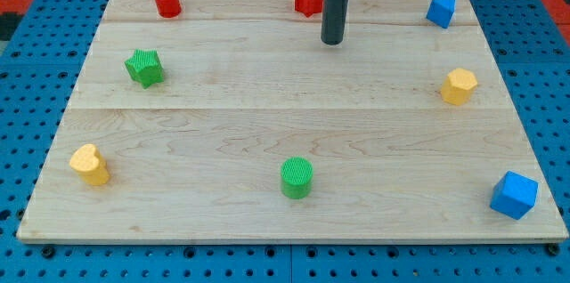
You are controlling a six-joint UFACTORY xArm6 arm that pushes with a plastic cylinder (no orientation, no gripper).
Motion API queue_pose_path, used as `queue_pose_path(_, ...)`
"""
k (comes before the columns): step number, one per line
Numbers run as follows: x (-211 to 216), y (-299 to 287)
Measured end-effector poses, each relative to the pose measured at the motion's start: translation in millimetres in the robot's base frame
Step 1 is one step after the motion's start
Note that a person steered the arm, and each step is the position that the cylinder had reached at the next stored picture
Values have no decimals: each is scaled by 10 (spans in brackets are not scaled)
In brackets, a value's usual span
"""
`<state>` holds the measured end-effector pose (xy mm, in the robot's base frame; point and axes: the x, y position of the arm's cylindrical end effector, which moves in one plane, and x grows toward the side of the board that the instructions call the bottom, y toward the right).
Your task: Move the red circle left to the red star
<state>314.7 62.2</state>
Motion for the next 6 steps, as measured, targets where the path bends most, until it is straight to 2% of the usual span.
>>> queue_pose_path(1, -48, -579)
queue_pose_path(3, -77, -2219)
queue_pose_path(4, -360, -3070)
queue_pose_path(5, -732, -3107)
queue_pose_path(6, -820, -2267)
